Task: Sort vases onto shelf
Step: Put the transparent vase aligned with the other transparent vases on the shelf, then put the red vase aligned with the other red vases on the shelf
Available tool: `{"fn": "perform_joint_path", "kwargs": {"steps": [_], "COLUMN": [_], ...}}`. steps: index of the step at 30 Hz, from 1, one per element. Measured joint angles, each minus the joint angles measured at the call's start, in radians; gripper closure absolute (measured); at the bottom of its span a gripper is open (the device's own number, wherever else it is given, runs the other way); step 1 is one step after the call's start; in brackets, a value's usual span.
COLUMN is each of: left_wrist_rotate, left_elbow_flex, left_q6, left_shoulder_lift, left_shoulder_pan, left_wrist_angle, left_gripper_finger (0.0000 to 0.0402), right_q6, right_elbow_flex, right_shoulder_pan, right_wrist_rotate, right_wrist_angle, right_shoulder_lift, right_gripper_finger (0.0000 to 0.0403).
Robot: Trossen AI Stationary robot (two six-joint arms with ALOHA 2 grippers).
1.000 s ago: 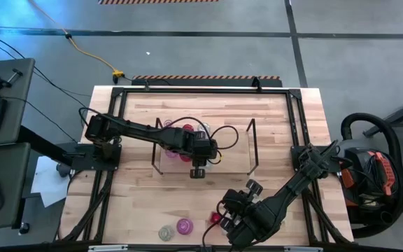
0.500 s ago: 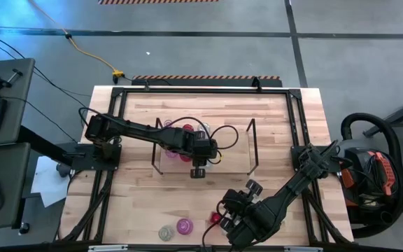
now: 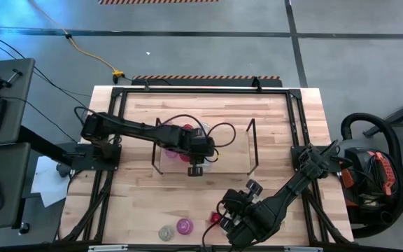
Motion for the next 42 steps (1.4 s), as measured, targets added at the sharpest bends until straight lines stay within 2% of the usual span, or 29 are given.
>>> {"fn": "perform_joint_path", "kwargs": {"steps": [9, 14, 20, 25, 30, 33, 42], "left_wrist_rotate": [-0.031, -0.046, -0.202, -0.238, -0.331, -0.392, -0.448], "left_elbow_flex": [0.000, 0.000, 0.000, 0.001, 0.001, 0.000, -0.001], "left_q6": [-0.022, -0.052, -0.090, -0.179, -0.242, -0.280, -0.446], "left_shoulder_lift": [-0.126, -0.238, -0.404, -0.525, -0.592, -0.609, -0.606], "left_shoulder_pan": [0.000, -0.029, -0.135, -0.217, -0.312, -0.369, -0.506], "left_wrist_angle": [0.003, 0.009, 0.012, -0.001, -0.079, -0.160, -0.379], "left_gripper_finger": [0.0323, 0.0323, 0.0323, 0.0323, 0.0323, 0.0323, 0.0323], "right_q6": [-0.008, -0.016, -0.018, -0.031, -0.247, -0.387, -0.591], "right_elbow_flex": [0.000, 0.000, 0.000, 0.000, 0.005, 0.035, 0.192], "right_shoulder_pan": [0.000, -0.003, -0.020, -0.054, -0.125, -0.183, -0.330], "right_wrist_rotate": [0.032, 0.056, 0.064, 0.043, -0.061, -0.123, -0.133], "right_wrist_angle": [-0.003, -0.004, -0.007, 0.029, 0.182, 0.208, 0.247], "right_shoulder_lift": [0.000, 0.000, 0.000, 0.000, 0.000, -0.001, -0.004], "right_gripper_finger": [0.0334, 0.0334, 0.0334, 0.0334, 0.0334, 0.0334, 0.0334]}}
